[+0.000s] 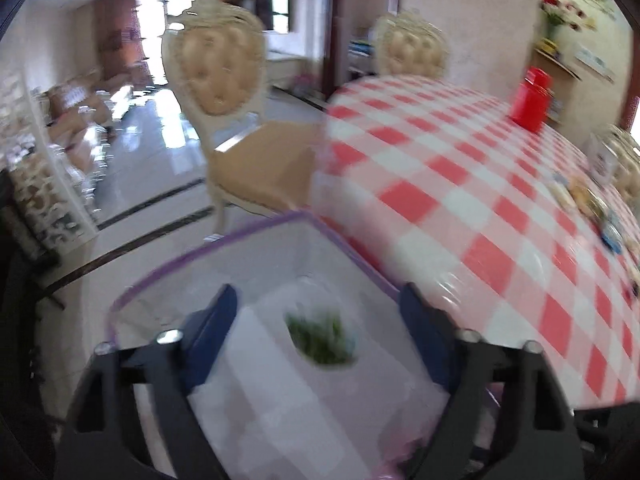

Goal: Organize snacks
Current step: 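Carry both snacks to the purple-rimmed container and open both tools to drop them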

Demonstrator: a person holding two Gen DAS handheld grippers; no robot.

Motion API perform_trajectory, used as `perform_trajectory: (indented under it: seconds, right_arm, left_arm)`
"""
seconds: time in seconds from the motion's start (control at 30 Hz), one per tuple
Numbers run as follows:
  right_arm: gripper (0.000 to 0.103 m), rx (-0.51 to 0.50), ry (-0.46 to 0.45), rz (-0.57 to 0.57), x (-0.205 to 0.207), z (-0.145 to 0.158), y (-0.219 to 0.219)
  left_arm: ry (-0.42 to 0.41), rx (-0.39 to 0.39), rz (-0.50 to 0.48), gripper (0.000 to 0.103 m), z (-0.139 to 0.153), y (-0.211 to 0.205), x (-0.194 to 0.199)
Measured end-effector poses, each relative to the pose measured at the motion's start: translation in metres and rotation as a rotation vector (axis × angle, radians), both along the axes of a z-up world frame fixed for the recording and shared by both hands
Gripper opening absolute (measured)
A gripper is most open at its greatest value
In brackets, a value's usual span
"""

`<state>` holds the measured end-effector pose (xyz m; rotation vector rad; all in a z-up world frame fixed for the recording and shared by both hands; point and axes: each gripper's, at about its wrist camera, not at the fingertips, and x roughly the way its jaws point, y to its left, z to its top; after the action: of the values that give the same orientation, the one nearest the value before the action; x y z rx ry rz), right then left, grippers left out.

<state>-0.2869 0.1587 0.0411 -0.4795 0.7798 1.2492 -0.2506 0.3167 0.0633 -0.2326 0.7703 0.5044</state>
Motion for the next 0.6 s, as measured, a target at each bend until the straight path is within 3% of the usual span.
perform_trajectory:
  seconds: [0.13, 0.33, 0.5, 0.6]
  right_arm:
    - [0.042, 0.041, 0.019, -0.092, 0.021, 0.008, -0.019]
    - [0.051, 0.103, 0.023, -0.316, 0.066, 0.018, -0.092]
    - [0.07, 0.142, 0.03, -0.58, 0.111, 0.013, -0.181]
    - [0.073, 0.152, 0.001, -0.72, 0.127, 0.012, -0.236]
  left_arm:
    - [-0.022, 0.002, -0.008, 0.085, 0.007, -0.004, -0.003]
    - [-0.096, -0.009, -0.054, 0.093, 0.011, -0.038, 0.008]
    - [-0.148, -0.041, -0.248, 0.101, 0.015, -0.113, 0.036]
    - [-0.149, -0.084, -0.378, 0.101, 0.012, -0.16, 0.059]
